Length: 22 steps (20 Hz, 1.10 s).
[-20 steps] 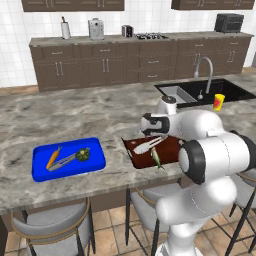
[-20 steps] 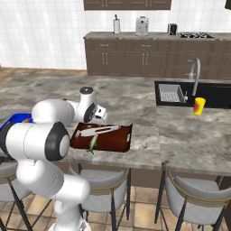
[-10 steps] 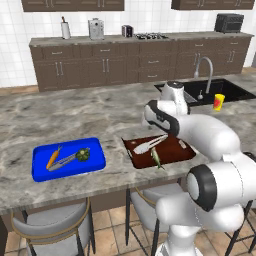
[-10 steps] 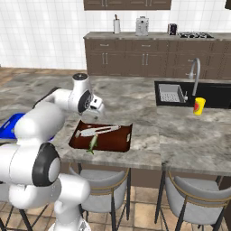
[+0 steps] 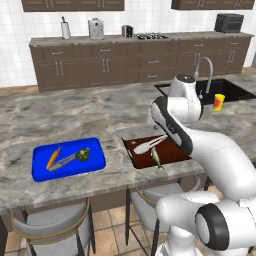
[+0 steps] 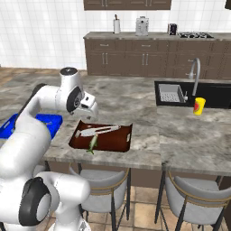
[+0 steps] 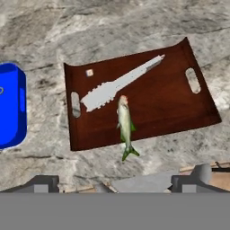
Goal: Gather the broccoli and carrot from the fridge and place them on a tray on the dining counter. Then gather the fish and chicken drumstick from the fridge and place them on the other tray.
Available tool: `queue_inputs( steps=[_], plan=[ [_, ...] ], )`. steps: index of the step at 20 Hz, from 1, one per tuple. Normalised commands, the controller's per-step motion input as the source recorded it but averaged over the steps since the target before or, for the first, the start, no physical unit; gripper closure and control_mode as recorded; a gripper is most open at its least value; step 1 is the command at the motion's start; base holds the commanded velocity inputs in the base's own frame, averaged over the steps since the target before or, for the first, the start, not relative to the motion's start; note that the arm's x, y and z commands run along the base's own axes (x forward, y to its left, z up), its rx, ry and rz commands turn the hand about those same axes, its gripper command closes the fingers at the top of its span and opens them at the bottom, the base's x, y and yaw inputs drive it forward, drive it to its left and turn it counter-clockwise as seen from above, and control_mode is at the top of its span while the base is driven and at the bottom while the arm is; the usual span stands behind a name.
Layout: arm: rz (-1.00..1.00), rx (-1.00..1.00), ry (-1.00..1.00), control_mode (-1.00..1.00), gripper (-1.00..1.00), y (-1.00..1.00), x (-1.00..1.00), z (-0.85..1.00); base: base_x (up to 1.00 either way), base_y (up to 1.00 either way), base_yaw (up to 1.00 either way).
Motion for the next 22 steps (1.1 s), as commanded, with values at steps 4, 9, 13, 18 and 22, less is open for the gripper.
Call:
queue_inputs(
  steps=[4,9,13,18,22],
  plan=[
    [0.01,0.00,-0.01,-1.00,-1.00,0.10,-0.28,0.00,0.00,0.00,0.00],
    [0.01,0.00,0.00,-1.00,-1.00,0.20,-0.12,-0.03,0.00,0.00,0.00],
    [0.00,0.00,0.00,1.00,-1.00,0.00,0.00,0.00,-0.54,0.56,0.06],
    [0.00,0.00,0.00,1.00,-1.00,0.00,0.00,0.00,-0.47,0.80,0.08],
    [0.00,0.00,0.00,1.00,-1.00,0.00,0.00,0.00,-0.34,1.00,0.13]
  ],
)
